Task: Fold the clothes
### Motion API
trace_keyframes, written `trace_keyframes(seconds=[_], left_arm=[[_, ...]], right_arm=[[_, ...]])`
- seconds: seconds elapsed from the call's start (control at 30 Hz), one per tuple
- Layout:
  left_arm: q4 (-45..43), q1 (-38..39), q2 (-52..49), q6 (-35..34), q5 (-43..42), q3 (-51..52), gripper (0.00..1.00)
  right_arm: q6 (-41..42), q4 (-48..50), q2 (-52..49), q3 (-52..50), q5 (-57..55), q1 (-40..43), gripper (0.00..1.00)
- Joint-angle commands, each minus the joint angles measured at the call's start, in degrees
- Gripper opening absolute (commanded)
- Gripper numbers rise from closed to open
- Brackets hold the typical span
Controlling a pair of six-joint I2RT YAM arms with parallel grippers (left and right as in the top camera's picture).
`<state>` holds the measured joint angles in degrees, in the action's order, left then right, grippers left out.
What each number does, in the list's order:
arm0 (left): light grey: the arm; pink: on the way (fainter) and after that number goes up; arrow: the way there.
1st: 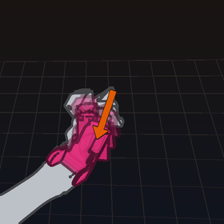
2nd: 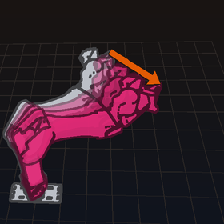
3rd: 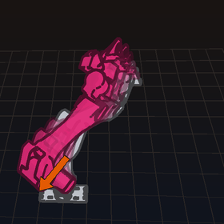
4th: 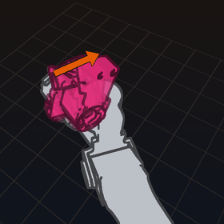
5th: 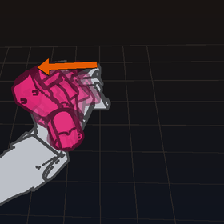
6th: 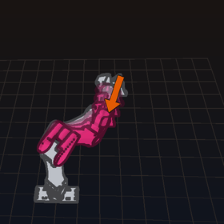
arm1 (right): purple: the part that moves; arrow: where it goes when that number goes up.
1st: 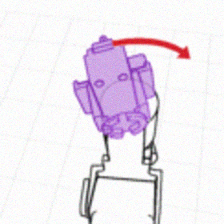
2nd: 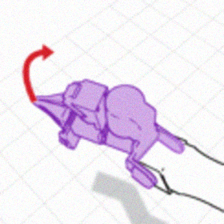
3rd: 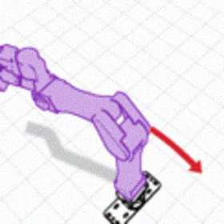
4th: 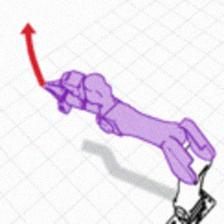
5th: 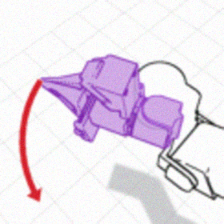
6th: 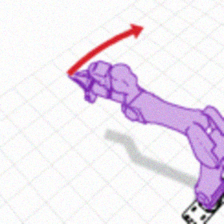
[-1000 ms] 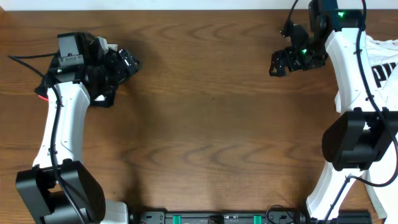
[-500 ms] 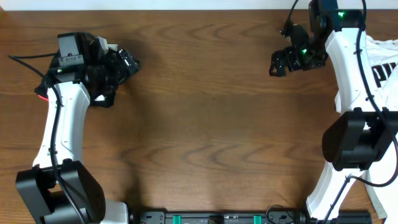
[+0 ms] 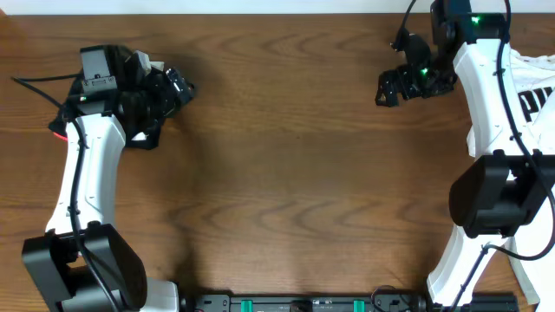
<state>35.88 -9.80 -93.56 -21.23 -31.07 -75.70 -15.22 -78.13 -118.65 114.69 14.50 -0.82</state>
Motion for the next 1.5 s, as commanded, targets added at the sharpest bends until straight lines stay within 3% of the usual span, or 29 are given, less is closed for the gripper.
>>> trace_keyframes(seconds=[0.0, 1.0, 1.47], left_arm=[[0.0, 0.0, -0.2, -0.1, 0.7, -0.6, 0.98], [0.0, 0.0, -0.2, -0.1, 0.7, -0.6, 0.98], [0.0, 0.0, -0.2, -0.1, 0.7, -0.6, 0.98]], right_arm=[[0.2, 0.1, 2.6, 0.2, -0.2, 0.0, 0.99], [0.2, -2.8, 63.7, -1.0, -0.2, 0.0, 0.99], [5.1, -0.7, 89.7, -21.4, 0.1, -2.6, 0.99]])
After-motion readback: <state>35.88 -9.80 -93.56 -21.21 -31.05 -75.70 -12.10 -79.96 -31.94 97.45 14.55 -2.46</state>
